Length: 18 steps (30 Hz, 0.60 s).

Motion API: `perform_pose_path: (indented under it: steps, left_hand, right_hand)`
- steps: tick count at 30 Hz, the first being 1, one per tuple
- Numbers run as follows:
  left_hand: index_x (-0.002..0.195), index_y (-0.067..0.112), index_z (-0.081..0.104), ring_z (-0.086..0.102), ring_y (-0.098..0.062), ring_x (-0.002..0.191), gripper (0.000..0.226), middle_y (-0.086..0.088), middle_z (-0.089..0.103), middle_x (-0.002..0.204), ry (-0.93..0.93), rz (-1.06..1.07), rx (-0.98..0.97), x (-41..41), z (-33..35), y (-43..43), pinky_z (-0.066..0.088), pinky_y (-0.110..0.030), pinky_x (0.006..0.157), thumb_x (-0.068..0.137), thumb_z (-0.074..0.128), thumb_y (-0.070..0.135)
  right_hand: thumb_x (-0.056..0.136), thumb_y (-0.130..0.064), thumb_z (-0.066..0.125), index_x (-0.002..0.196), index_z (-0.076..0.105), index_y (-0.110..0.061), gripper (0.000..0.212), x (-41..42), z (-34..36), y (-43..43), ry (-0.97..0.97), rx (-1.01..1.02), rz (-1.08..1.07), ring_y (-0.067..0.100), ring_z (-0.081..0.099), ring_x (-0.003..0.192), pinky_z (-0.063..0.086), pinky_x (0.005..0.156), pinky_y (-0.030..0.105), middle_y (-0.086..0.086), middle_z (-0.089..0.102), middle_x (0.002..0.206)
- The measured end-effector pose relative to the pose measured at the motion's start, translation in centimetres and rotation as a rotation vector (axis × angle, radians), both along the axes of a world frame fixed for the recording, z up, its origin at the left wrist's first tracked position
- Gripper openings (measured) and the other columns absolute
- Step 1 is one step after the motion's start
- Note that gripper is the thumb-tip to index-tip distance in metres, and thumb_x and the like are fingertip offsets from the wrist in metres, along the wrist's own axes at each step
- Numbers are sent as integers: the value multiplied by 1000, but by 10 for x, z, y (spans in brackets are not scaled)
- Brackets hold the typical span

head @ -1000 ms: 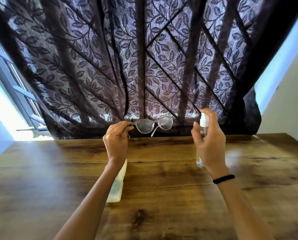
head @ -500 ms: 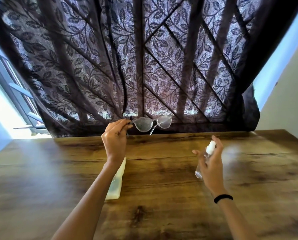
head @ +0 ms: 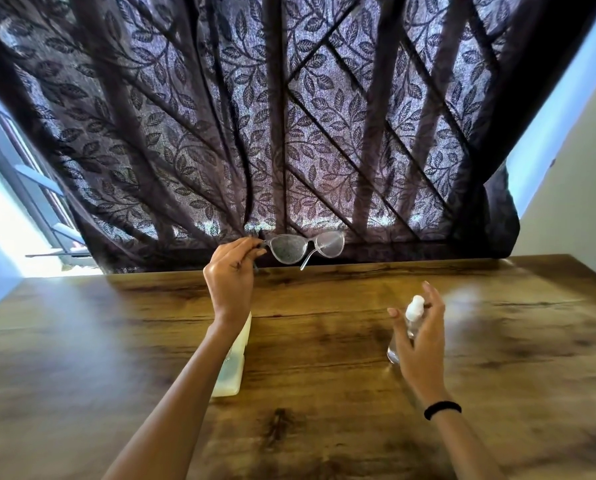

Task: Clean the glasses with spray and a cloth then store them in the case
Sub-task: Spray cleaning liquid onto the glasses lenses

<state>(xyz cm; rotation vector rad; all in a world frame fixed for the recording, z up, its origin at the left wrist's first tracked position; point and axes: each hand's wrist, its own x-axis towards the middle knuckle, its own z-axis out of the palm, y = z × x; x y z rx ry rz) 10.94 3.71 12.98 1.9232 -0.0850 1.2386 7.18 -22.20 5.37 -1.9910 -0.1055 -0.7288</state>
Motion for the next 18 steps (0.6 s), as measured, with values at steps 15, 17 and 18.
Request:
perform_pose_path:
  steps: [15, 17, 18]
  left_hand:
    - [88, -2, 72, 65, -21, 79, 24, 0, 65, 86, -14, -98, 24, -9, 7, -4, 48, -9, 78, 71, 65, -18]
    - [88, -3, 71, 65, -20, 78, 24, -1, 65, 85, -22, -119, 26, -12, 7, -5, 49, -10, 77, 71, 65, -18]
    - [89, -3, 71, 65, -20, 78, 24, -2, 65, 85, -25, -127, 23, -13, 7, -5, 50, -11, 77, 71, 65, -18]
  right_hand:
    - [92, -29, 54, 76, 67, -7, 31, 70, 118, 22, 251, -144, 174, 20, 60, 57, 52, 61, 35, 7, 67, 66]
    - [91, -29, 56, 68, 66, -6, 34, 83, 118, 23, 426, -17, 244, 17, 57, 52, 51, 53, 25, 9, 66, 63]
    - [91, -28, 57, 66, 65, -4, 35, 87, 118, 23, 520, 43, 270, 14, 55, 47, 49, 47, 20, 10, 65, 60]
